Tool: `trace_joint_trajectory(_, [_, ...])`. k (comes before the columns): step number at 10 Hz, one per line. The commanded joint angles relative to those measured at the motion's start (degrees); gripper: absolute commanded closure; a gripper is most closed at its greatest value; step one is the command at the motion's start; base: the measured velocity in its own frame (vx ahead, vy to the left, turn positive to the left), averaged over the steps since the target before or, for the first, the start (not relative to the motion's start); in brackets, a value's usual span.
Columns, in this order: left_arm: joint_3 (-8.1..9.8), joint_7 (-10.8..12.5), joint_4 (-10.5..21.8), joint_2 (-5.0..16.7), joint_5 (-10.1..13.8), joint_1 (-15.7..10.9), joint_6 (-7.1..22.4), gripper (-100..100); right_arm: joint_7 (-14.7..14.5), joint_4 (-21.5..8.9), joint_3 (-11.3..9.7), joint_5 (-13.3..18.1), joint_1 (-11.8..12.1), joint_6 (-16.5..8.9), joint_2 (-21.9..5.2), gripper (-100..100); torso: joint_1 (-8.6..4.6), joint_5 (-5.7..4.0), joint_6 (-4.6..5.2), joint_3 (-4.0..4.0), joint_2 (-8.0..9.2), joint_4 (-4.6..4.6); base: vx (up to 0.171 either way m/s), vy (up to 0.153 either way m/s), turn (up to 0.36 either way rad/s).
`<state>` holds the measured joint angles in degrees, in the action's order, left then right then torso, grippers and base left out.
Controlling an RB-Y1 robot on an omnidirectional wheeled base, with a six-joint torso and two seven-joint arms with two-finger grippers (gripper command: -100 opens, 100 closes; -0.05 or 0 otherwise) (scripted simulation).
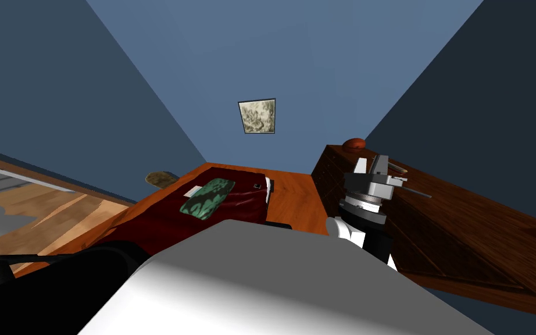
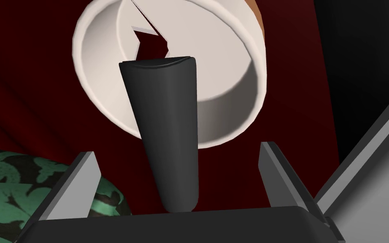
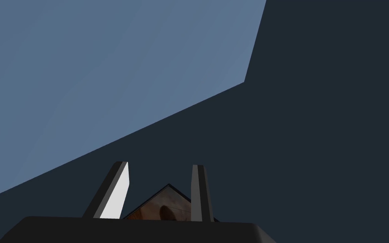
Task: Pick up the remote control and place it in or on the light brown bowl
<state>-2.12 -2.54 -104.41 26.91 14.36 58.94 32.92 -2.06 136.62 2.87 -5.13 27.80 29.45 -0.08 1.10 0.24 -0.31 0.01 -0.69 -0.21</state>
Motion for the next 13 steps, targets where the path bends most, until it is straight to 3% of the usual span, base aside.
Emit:
trace_joint_trajectory(1, [0.36,0.08,-1.59,0.37,0.13,0.95,0.5,-100,0.0,0.0,0.0,0.0,0.0,0.0,0.0,0,0.0,0.0,0.0,0.0,0.0,0.0,0.001,-0.004,0.022])
trace_joint_trajectory(10, [3.62,0.83,-15.79,3.71,1.25,9.48,5.05,-100,0.0,0.0,0.0,0.0,0.0,0.0,0.0,0,-0.06,-0.01,0.0,-0.01,-0.02,0.0,0.004,-0.011,0.033])
trace_joint_trajectory(11, [3.25,0.71,-14.47,3.32,1.05,8.78,4.42,-100,0.0,0.0,0.0,0.0,0.0,0.0,0.0,0,-0.06,-0.01,0.0,-0.01,-0.02,0.0,0.0,0.0,0.0])
trace_joint_trajectory(12, [3.28,0.73,-14.66,3.32,1.02,8.87,4.56,0,0.0,0.0,0.0,0.0,0.0,0.0,0.0,0,-0.03,0.0,0.01,-0.01,-0.01,0.0,0.0,0.0,0.0])
trace_joint_trajectory(13, [3.27,0.72,-14.63,3.32,1.02,8.86,4.55,0,0.0,0.0,0.0,0.0,0.0,0.0,0.0,0,-0.01,0.0,0.01,0.0,-0.01,0.0,0.0,0.0,0.0])
